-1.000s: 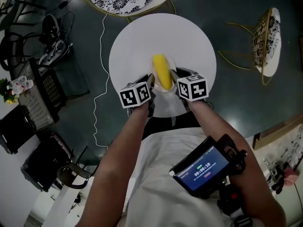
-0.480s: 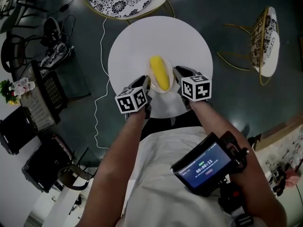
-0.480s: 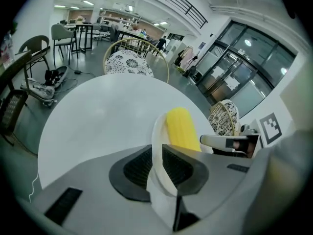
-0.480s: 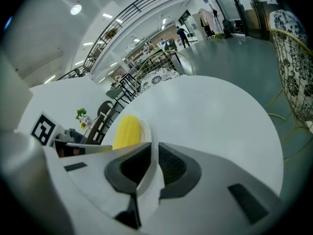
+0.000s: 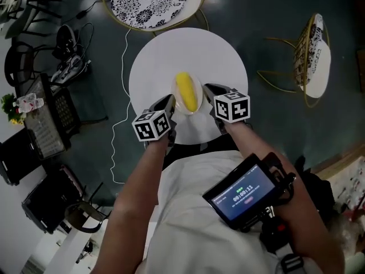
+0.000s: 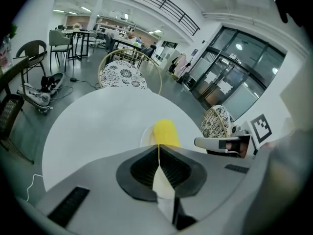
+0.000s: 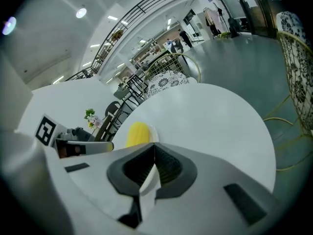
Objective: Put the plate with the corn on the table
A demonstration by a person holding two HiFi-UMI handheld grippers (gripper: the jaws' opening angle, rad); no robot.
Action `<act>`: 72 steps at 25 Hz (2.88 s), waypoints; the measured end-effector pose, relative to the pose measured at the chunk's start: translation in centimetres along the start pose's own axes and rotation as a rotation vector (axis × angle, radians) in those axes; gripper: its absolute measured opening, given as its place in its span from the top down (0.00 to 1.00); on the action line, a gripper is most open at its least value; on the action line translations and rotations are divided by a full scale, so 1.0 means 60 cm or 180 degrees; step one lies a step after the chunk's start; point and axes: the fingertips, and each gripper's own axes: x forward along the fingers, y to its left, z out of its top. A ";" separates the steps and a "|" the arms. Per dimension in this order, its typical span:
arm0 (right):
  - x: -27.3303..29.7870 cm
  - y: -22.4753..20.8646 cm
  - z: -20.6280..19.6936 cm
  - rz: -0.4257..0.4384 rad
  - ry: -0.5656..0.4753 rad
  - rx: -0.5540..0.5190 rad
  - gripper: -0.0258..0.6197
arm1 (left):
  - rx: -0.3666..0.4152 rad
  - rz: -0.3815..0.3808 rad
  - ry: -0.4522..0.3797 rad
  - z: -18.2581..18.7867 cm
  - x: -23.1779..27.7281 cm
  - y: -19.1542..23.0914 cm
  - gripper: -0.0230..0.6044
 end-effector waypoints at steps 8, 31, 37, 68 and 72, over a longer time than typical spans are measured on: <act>-0.008 0.035 0.019 0.0187 -0.0098 -0.0148 0.95 | 0.0174 -0.0216 -0.0107 0.004 -0.033 -0.014 0.95; -0.136 0.252 -0.049 0.0530 -0.0309 -0.0681 0.95 | 0.0606 -0.0831 -0.0533 -0.026 -0.244 -0.050 0.95; -0.159 0.264 -0.026 0.0579 -0.0470 -0.0726 0.95 | 0.0691 -0.0898 -0.0689 -0.010 -0.271 -0.059 0.95; -0.291 0.324 -0.077 0.0587 -0.1040 -0.0842 0.95 | 0.1237 -0.1187 -0.0725 -0.083 -0.350 -0.132 0.95; -0.294 0.322 -0.078 0.0593 -0.1061 -0.0815 0.95 | 0.1261 -0.1196 -0.0695 -0.090 -0.347 -0.141 0.95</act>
